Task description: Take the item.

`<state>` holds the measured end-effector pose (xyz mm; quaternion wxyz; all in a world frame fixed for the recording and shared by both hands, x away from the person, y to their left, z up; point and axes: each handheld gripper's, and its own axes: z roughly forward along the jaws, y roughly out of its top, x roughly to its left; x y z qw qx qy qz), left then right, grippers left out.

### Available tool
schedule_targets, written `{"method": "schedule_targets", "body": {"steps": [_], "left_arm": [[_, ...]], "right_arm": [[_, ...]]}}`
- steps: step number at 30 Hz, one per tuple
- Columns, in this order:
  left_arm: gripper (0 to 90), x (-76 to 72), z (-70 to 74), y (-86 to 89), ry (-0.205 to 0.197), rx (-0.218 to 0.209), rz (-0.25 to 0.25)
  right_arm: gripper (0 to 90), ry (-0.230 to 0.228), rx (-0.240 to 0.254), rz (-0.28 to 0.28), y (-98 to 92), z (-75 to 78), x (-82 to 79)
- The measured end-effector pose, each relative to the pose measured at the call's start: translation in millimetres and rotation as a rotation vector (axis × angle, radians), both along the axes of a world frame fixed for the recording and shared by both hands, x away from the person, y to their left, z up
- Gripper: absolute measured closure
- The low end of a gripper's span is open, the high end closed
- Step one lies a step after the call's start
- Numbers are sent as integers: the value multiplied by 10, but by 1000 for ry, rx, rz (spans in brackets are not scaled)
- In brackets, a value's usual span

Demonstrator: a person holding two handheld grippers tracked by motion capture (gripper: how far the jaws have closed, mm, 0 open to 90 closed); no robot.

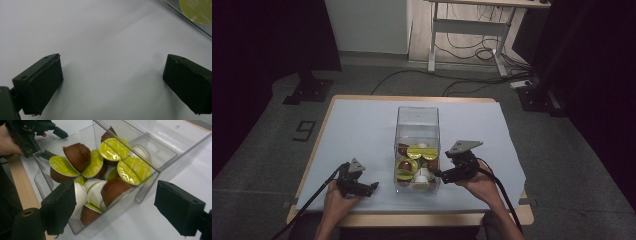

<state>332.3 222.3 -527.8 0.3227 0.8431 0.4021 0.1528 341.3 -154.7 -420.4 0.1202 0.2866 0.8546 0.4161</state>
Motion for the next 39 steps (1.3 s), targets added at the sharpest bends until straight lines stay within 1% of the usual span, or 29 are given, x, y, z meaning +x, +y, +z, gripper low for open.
{"method": "schedule_targets", "body": {"steps": [4,6,10,11,13,17,19,25,35,39], "left_arm": [[21,0,0,0,0,0,0],[21,0,1,1,1,-1,-1],[21,0,1,1,1,0,-1],[21,0,0,1,0,0,0],[21,0,0,1,0,0,0],[21,0,0,1,0,0,0],[21,1,0,1,0,0,-1],[21,0,0,1,0,1,-1],[21,0,0,1,1,0,-1],[21,1,0,2,1,0,-2]], "right_arm": [[190,-7,-5,15,54,1,21],[194,-30,-12,32,116,5,26],[200,-39,-16,45,171,2,37],[214,-39,-16,51,187,0,44],[229,-31,-9,66,214,-5,57],[236,-22,-2,76,265,-13,86],[239,-19,-6,83,297,-17,96],[246,13,-17,108,412,-32,132],[265,26,-26,147,587,-22,171],[266,40,-25,160,668,-27,184]]}}
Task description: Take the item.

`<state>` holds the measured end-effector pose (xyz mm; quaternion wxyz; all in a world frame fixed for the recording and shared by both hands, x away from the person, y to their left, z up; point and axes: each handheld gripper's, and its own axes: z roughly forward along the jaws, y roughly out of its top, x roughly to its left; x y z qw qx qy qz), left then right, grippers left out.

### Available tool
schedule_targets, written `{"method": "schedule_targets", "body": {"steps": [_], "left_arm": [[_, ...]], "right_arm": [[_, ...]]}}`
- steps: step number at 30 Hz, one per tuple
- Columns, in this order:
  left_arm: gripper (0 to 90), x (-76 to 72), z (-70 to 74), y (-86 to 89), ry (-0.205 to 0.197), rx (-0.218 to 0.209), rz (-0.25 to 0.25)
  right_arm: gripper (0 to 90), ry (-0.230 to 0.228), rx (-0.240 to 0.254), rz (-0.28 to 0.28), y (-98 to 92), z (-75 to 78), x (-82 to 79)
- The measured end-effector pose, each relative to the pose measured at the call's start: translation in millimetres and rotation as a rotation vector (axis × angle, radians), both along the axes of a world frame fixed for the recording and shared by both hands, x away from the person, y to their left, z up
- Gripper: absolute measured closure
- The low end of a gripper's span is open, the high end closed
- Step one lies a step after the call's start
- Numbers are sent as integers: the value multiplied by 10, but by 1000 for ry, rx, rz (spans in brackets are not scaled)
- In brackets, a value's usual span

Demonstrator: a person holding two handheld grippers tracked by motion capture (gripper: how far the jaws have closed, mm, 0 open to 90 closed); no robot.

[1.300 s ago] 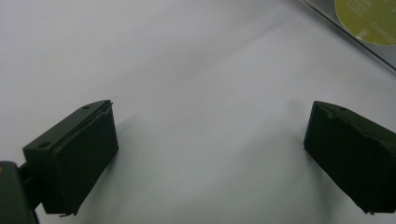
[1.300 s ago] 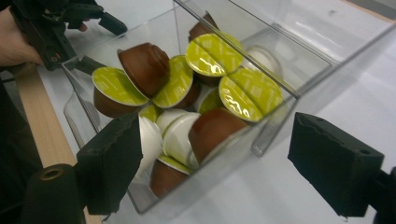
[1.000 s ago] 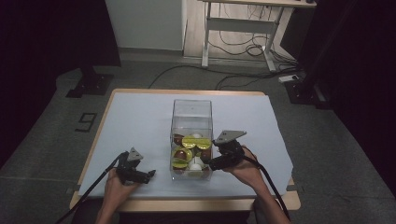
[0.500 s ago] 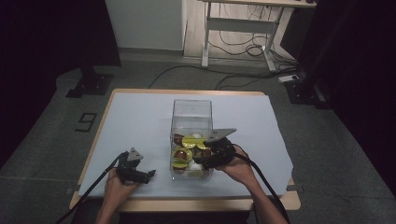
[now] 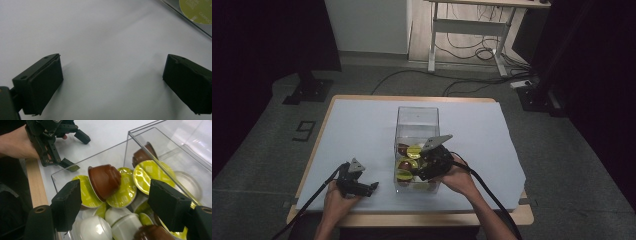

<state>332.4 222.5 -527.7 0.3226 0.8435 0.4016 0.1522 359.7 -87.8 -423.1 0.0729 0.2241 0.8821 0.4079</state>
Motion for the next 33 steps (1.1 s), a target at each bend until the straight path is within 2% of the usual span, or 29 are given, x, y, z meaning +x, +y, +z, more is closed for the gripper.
{"method": "schedule_targets", "body": {"steps": [12,29,33], "left_arm": [[21,0,0,0,0,0,0],[21,-1,0,0,0,0,0],[22,0,0,0,0,0,0]], "right_arm": [[275,3,-25,36,230,-38,46],[324,13,-52,59,416,-158,104],[360,-9,-81,57,451,-170,102]]}}
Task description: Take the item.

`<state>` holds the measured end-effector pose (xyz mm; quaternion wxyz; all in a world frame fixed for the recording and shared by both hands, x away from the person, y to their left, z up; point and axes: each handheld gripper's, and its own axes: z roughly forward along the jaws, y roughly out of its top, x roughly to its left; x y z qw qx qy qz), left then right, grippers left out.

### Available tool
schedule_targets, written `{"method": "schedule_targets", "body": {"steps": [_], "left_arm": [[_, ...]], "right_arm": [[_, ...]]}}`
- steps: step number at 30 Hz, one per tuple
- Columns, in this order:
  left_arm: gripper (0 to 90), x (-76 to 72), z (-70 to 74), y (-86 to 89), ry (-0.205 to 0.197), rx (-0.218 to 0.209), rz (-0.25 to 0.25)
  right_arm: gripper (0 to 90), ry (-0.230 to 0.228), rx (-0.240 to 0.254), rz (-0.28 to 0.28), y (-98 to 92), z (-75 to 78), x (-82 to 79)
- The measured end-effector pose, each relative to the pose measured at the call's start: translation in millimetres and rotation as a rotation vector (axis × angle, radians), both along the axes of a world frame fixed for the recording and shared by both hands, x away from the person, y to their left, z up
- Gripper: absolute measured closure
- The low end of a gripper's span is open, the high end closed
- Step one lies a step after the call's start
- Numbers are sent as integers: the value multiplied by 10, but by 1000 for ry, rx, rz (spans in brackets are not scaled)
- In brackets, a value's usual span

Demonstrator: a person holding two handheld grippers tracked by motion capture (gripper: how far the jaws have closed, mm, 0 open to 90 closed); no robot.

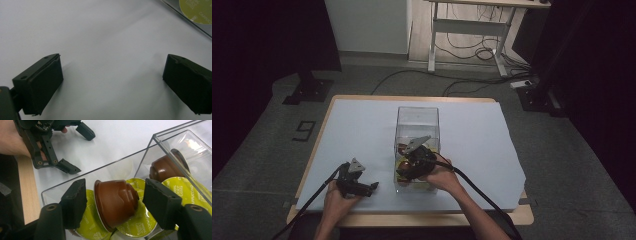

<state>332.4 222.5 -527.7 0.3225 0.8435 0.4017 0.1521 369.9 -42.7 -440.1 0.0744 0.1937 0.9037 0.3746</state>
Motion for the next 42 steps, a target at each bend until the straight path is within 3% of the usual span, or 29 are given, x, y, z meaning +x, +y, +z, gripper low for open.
{"method": "schedule_targets", "body": {"steps": [4,12,18,21,22,27,42], "left_arm": [[22,0,0,0,0,0,0],[21,-1,-1,-1,-1,0,1],[22,-1,-1,-1,-1,0,0],[22,0,-1,0,-1,0,0],[21,-1,-1,-1,-1,0,1],[22,0,-1,-1,-1,0,0],[22,-1,0,-1,-1,0,0]], "right_arm": [[391,-4,-8,1,4,-5,0],[491,-58,-77,6,41,-24,-30],[512,-64,-80,-3,36,-14,-36],[551,-86,-70,-13,22,9,-50],[554,-65,-64,-12,13,22,-43],[559,-50,-61,-21,-3,28,-34],[564,-38,-9,-15,-60,147,-70]]}}
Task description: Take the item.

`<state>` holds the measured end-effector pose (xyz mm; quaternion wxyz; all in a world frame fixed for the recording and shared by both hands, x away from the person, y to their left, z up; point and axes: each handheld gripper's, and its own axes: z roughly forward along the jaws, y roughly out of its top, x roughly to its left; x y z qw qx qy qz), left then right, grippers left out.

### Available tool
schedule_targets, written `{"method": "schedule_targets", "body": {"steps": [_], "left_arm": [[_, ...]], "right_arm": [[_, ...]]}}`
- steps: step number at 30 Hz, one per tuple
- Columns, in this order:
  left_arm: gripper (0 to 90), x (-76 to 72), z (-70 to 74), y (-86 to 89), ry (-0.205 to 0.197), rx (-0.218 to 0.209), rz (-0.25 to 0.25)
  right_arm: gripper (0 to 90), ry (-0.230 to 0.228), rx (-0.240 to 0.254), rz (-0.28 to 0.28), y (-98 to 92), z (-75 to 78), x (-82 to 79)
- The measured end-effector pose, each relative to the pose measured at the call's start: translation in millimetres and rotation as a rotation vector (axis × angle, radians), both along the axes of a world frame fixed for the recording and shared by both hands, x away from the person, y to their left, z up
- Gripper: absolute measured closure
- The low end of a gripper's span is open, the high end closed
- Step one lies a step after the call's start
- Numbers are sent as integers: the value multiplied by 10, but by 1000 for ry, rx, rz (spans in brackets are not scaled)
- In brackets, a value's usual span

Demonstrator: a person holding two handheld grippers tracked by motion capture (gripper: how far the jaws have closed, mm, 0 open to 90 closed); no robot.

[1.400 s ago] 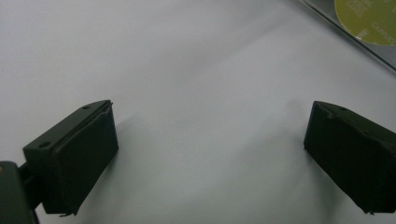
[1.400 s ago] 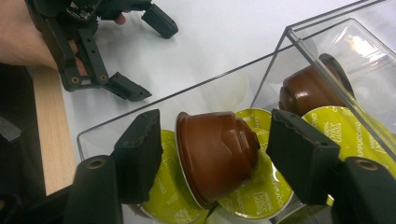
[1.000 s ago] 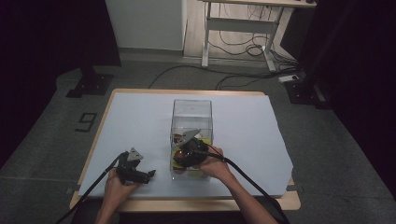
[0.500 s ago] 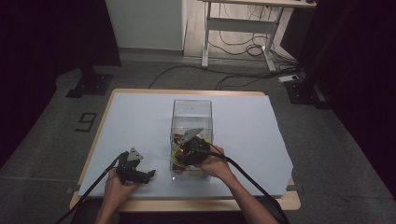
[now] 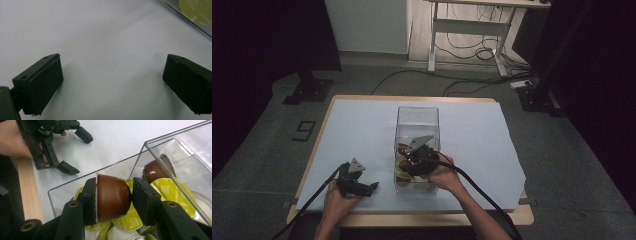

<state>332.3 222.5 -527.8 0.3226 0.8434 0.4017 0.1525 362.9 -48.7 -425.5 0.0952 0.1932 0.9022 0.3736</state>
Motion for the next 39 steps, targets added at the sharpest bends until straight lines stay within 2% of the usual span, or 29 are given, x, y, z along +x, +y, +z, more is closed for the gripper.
{"method": "schedule_targets", "body": {"steps": [17,39], "left_arm": [[21,1,0,1,0,0,0],[21,0,0,0,0,0,0]], "right_arm": [[564,-19,49,-28,-152,200,-19],[564,-45,73,-78,-370,347,-30]]}}
